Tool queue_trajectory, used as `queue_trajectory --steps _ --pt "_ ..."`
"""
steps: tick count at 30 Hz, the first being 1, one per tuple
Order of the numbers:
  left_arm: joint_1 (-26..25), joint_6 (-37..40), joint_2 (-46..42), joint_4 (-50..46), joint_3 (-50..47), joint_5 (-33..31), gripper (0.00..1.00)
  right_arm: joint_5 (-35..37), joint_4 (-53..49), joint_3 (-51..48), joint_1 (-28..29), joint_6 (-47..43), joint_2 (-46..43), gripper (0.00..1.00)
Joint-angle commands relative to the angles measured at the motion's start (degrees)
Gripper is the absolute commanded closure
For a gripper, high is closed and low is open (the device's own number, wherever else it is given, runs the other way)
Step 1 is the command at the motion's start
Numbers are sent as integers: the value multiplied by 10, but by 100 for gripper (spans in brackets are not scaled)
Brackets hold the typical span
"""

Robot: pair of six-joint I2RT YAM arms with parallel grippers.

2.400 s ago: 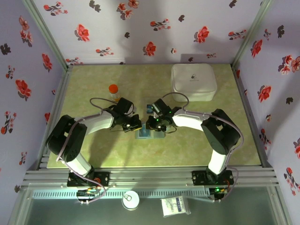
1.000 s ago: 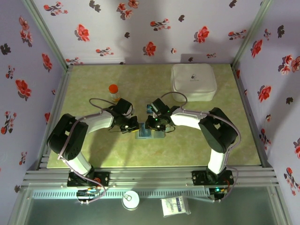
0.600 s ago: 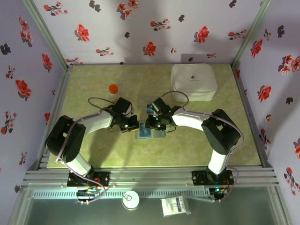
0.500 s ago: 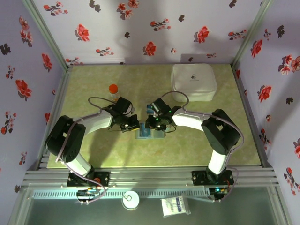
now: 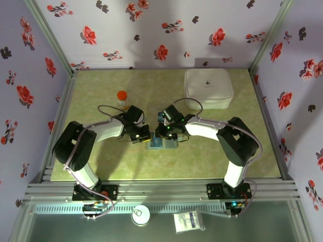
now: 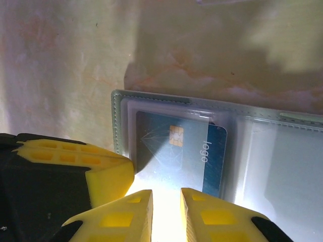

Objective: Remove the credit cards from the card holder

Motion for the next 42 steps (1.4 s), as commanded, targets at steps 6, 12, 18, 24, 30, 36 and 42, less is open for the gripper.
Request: queue_trajectory --steps 6,12,18,24,30,36,42 --pt "-2 11 7 -20 9 -13 100 10 -18 -8 2 -3 25 78" --pt "-2 11 6 -21 9 -13 100 19 -38 -4 1 -16 28 78" --pt "-2 10 2 -24 11 -13 100 48 -72 4 1 -33 9 78" --pt "-2 8 -4 -25 13 -13 100 45 -70 -2 0 -32 -18 78" --pt "-1 13 -20 -41 31 -15 100 43 -50 -19 -3 -23 -37 78" --pt "-8 14 -14 -43 50 -3 100 40 -37 -38 -11 -13 -40 78" --pt "-22 16 6 -44 61 0 100 18 2 -64 -23 7 -41 76"
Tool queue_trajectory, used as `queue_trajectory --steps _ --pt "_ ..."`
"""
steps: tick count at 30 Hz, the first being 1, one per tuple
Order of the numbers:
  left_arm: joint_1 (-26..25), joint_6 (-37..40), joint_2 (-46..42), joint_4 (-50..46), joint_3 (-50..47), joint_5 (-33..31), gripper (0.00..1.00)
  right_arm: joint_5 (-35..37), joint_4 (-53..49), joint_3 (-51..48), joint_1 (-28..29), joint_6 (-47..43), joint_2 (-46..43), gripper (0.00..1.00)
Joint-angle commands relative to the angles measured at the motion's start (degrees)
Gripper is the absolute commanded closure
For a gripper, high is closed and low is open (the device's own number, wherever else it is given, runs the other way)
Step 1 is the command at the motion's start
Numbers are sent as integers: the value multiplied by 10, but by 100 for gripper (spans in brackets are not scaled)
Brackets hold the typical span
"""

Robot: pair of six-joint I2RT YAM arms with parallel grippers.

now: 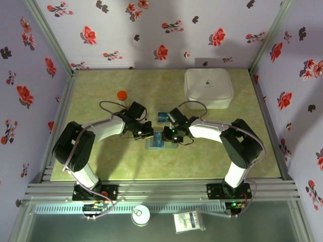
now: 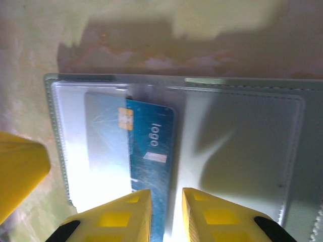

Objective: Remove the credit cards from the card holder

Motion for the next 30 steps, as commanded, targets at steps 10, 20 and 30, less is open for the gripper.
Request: queue_trajectory --steps 10,20,30 --pt "-6 13 38 -3 8 9 100 -41 76 -36 -13 37 -6 75" --pt "-6 14 42 -10 2 2 100 -49 93 -40 -16 43 9 75" --pt "-6 14 42 -11 1 1 100 -52 104 -44 -18 49 18 75"
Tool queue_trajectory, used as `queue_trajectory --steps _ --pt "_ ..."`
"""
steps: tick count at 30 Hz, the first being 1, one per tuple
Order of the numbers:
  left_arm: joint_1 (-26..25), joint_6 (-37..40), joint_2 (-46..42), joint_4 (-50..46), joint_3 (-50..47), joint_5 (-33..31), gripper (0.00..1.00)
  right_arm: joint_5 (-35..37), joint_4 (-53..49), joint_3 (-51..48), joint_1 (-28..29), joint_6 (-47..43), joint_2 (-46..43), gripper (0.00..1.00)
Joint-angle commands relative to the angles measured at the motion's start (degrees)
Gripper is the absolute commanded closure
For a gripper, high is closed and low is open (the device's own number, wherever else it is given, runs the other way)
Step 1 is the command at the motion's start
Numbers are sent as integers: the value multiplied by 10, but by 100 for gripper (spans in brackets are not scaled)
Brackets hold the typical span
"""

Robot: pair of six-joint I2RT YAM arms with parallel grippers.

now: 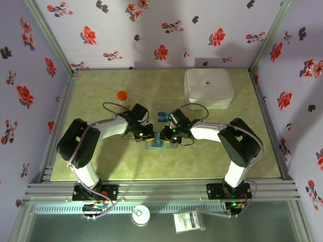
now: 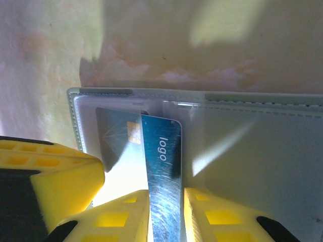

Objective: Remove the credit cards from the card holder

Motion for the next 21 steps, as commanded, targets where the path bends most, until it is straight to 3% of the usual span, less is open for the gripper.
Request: queue_trajectory --steps 1,21 --pt "-1 14 7 -10 -2 0 100 2 -2 -9 -6 7 7 75" --pt "-1 11 7 -11 -1 -1 100 -46 92 -32 -15 39 11 80"
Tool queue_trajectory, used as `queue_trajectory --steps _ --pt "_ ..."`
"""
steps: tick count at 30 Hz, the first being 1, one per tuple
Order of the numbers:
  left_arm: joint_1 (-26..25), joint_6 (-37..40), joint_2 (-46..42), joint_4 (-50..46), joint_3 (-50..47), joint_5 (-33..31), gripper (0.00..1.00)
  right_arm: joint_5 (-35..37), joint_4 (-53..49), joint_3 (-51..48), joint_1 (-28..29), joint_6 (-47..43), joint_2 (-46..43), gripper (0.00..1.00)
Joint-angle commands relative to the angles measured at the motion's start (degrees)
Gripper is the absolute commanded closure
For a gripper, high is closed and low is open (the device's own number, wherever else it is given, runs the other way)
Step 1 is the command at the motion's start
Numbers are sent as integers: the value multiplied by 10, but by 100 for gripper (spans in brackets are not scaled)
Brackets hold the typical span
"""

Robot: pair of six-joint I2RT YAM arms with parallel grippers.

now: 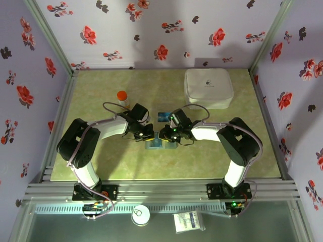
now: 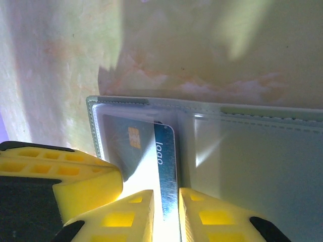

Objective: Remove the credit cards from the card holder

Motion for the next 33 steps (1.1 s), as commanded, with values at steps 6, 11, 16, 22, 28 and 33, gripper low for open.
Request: queue_trajectory --steps 6,11,16,22,28,33 --pt "-1 10 7 -11 -1 0 100 -17 32 -13 -7 13 16 81" --pt "-1 10 7 -12 -1 -1 100 -20 41 -17 -8 15 24 81" --pt "-1 8 -5 -13 -1 -2 100 -17 38 -21 -9 14 21 81" --pt "-1 7 -42 -25 7 -15 100 -3 7 -16 -10 1 -2 81" --pt "-1 18 -45 -45 9 -33 100 4 -9 -12 -10 -4 -16 81" --pt "-1 18 -18 -46 6 -27 100 11 -20 -10 -10 -7 -29 81"
